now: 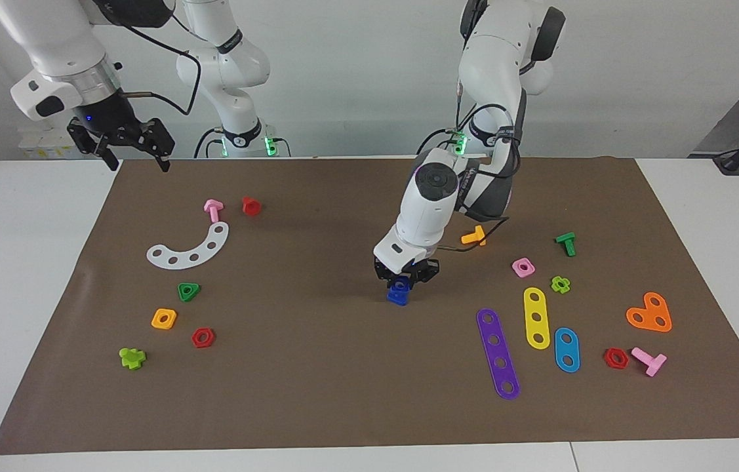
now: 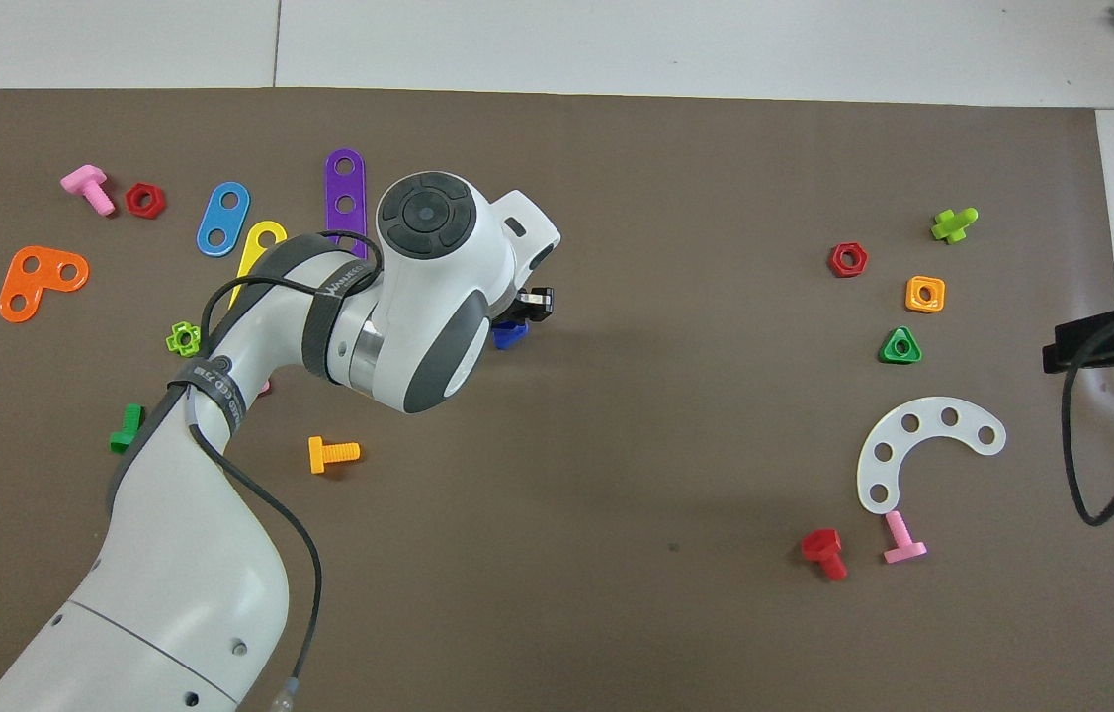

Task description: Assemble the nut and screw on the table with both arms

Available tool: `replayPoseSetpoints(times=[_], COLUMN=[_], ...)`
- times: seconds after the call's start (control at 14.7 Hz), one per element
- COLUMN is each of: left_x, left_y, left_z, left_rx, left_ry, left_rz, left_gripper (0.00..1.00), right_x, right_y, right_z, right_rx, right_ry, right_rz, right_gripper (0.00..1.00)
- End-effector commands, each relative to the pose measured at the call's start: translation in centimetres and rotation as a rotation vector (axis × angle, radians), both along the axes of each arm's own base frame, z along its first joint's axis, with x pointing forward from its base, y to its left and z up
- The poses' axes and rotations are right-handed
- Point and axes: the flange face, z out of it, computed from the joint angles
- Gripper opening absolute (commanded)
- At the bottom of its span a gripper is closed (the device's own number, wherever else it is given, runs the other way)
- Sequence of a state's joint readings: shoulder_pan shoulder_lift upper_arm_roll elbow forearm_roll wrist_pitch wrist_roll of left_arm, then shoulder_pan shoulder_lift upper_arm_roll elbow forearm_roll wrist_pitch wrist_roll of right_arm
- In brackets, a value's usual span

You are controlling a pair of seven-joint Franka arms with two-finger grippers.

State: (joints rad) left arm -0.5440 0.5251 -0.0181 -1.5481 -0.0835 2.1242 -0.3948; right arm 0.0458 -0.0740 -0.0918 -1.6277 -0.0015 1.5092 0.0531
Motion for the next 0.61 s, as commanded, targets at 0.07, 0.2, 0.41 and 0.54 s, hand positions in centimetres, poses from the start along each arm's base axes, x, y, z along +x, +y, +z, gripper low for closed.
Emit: replayPoseSetpoints(times=[0.07, 0.2, 0.41, 0.54], left_x=[-0.3, -0.5, -0.8, -1.0], left_y=[0.0, -0.2, -0.1, 0.1], left_z=[-1.1, -1.6, -2.1, -2.8], left_rx=[0.009, 0.008, 0.014, 0.035], left_ry=[-0.025, -0.027, -0.019, -0.025], left_rz=[-0.006, -0.008, -0.011, -0.024], left_gripper=[0.14, 0.14, 0.14, 0.14], right_x=[-0.9, -0.9, -1.0, -1.0], right_y=[0.1, 0.2, 0.1, 0.1], right_z=[0.2, 0.2, 0.1, 0.1], right_rx=[0.005, -0.002, -0.003, -0.003], right_ry=[0.003, 0.000, 0.006, 0.003], right_rz=[-0.014, -0.011, -0.011, -0.010], right_gripper=[1.00, 1.00, 1.00, 1.00])
